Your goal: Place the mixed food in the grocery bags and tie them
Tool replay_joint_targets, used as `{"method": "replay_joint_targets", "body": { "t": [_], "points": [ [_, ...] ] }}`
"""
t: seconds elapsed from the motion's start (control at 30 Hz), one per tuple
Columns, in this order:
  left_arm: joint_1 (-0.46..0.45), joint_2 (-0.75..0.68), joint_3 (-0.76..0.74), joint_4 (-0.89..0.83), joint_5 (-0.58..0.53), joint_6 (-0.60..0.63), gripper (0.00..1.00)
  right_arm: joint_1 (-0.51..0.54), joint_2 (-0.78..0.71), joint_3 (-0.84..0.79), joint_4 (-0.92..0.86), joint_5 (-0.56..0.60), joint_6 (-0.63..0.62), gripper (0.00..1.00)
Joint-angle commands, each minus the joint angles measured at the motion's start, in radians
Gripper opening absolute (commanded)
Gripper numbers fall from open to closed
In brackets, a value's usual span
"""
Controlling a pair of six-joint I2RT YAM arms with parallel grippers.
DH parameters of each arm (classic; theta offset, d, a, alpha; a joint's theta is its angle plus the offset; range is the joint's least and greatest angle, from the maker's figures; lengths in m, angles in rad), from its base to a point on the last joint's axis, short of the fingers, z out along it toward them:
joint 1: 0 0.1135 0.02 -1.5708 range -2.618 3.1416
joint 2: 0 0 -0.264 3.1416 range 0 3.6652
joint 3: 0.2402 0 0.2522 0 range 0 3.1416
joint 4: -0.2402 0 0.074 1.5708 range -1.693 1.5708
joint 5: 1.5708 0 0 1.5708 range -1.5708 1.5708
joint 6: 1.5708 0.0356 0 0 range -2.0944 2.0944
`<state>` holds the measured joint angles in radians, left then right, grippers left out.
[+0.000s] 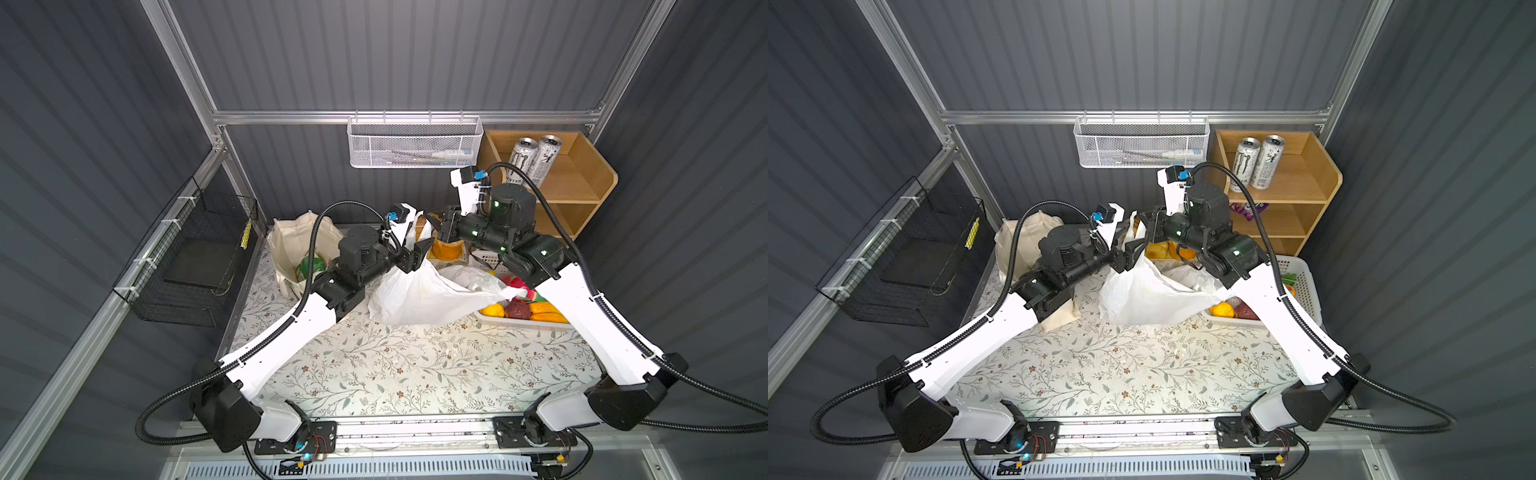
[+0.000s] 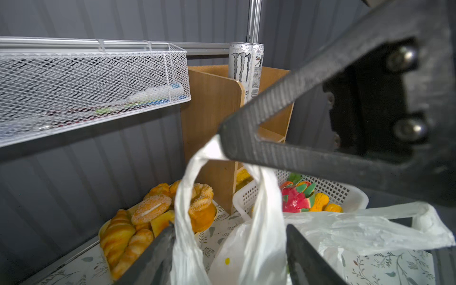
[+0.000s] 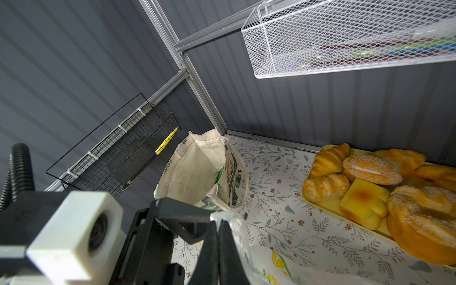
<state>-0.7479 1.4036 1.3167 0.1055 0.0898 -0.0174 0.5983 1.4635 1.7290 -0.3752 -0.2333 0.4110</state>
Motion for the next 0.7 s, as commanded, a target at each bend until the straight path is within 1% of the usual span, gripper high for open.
{"method": "replay_joint_targets", "body": {
  "t": [0.0, 0.07, 0.17, 0.2, 0.27, 0.4, 0.53, 0.57, 0.63, 0.67],
  "points": [
    [-0.011, 0.008, -0.008, 0.034, 0.025, -0.02, 0.65, 0.005, 0.011, 0.035, 0.005, 0.014, -0.009, 0.0],
    [-0.011, 0.007, -0.024, 0.042, 0.022, -0.027, 0.61, 0.004, 0.011, 0.038, 0.006, 0.018, -0.011, 0.0],
    [-0.011, 0.005, -0.051, 0.047, 0.018, -0.034, 0.47, 0.004, 0.009, 0.041, 0.006, 0.026, -0.016, 0.0],
    [-0.011, 0.002, -0.063, 0.05, 0.014, -0.036, 0.44, 0.003, 0.006, 0.042, 0.006, 0.03, -0.018, 0.0],
    [-0.01, -0.004, -0.089, 0.066, 0.002, -0.049, 0.43, 0.003, 0.002, 0.041, 0.007, 0.035, -0.021, 0.0],
    [-0.01, -0.01, -0.123, 0.082, -0.025, -0.064, 0.47, 0.004, -0.005, 0.037, 0.008, 0.035, -0.024, 0.0],
    [-0.009, -0.003, -0.126, 0.084, -0.019, -0.067, 0.45, 0.004, -0.01, 0.028, 0.009, 0.033, -0.021, 0.0],
    [-0.008, -0.001, -0.126, 0.088, -0.016, -0.069, 0.42, 0.004, -0.012, 0.025, 0.011, 0.031, -0.02, 0.0],
    [-0.006, 0.001, -0.125, 0.097, -0.008, -0.072, 0.33, 0.003, -0.015, 0.019, 0.013, 0.035, -0.019, 0.0],
    [-0.003, -0.001, -0.121, 0.099, 0.005, -0.075, 0.23, 0.002, -0.016, 0.017, 0.013, 0.031, -0.019, 0.0]
  ]
}}
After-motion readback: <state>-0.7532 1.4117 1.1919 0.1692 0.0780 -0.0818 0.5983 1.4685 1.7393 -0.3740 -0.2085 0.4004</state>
